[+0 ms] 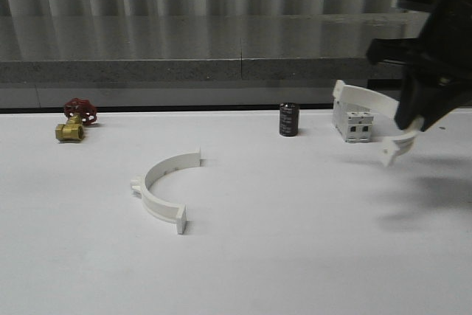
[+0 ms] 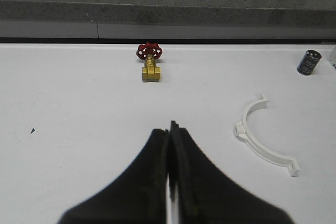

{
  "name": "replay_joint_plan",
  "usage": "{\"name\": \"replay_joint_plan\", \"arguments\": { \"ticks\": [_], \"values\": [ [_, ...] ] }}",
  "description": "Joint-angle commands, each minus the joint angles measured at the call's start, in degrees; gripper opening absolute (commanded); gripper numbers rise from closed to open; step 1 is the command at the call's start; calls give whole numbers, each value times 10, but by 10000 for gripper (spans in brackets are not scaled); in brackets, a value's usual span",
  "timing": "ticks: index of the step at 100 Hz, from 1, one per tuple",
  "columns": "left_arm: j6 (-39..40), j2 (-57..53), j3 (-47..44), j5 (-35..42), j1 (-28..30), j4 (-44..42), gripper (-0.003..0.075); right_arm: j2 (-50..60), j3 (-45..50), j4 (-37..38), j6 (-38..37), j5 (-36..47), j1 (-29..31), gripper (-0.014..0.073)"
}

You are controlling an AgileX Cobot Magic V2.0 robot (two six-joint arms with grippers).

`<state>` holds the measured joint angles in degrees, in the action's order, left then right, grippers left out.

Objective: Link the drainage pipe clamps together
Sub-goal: 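Grasp the second white clamp half's tab with the right gripper, then carry the clamp half over and lower it against the first half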

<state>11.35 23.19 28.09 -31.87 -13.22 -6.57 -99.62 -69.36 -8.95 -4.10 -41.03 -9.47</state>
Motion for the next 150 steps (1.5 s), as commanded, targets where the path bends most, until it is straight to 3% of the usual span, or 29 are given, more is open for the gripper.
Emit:
{"name": "replay_joint_plan", "arguments": {
  "ticks": [1, 15, 34, 90, 150],
  "values": [
    [1, 3, 15, 45, 0, 0, -21, 14, -32, 66, -111, 19, -51, 76],
    [1, 3, 15, 45, 0, 0, -21, -8, -56, 159, -254, 20, -129, 29],
    [1, 3, 15, 45, 0, 0, -21, -50, -91, 231, -369, 19, -197, -15],
    [1, 3, 15, 45, 0, 0, -21, -157, -192, 219, -409, 11, -264, -15],
    [1, 3, 15, 45, 0, 0, -21, -191, -194, 202, -432, 10, -276, -15]
  ]
}}
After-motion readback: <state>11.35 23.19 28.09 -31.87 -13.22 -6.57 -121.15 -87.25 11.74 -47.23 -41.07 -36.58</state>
